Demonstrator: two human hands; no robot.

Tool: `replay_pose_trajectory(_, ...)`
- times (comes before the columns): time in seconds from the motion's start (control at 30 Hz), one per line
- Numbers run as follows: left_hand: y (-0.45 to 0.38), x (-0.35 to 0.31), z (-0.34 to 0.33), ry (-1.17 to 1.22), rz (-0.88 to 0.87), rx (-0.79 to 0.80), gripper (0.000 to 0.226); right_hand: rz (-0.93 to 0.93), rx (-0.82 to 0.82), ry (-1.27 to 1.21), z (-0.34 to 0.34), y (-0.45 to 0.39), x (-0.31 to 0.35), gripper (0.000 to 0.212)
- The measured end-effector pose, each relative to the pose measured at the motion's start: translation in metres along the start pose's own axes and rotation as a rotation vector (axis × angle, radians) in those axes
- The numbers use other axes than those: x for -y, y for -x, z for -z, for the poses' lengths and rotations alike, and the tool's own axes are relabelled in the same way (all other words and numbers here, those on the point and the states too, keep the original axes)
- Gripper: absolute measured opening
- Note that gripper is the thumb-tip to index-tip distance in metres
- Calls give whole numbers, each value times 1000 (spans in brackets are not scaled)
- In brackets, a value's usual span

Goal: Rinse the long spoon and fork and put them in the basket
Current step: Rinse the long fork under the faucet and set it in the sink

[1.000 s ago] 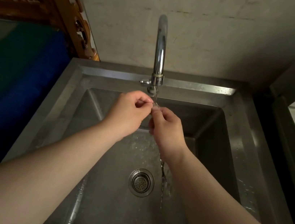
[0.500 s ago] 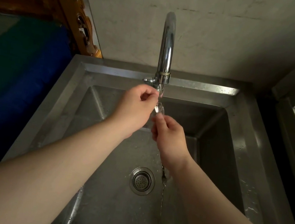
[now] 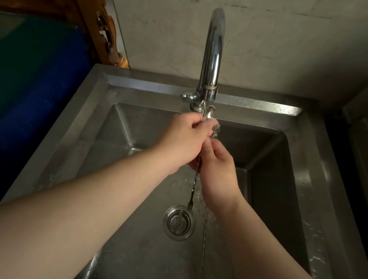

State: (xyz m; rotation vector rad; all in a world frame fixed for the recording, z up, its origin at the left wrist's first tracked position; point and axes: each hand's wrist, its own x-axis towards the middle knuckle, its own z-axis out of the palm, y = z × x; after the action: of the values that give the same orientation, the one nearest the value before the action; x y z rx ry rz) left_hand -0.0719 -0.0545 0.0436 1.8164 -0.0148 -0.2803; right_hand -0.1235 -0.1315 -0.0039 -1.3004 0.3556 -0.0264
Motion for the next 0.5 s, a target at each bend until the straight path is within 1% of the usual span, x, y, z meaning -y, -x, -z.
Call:
replay_pose_trajectory(0.07,-3,-3,3,10,-27,-27,18,-14,-51,98,2,6,-6,30)
replay_pose_trajectory(0.17,-4,-3,3,33,-31,26,20,-24,-94,172,4,12,-14,28)
replay_pose_trajectory(0.2,-4,-3,3,39,-34,31,21,-27,-93,171,5,12,-15,27)
replay_pose_trajectory(0.33,-10,-7,6,81,-63,-39,19,-71,-56,181,7,18,-23,25)
replay_pose_trajectory(0.43,-10,-3,4,70,-84,-18,15,-108,-62,147,9,22,-30,25)
replay_pose_trajectory(0.5,-7,3,2,87,-40,33,16,-116,-66,96,10,20,-30,25)
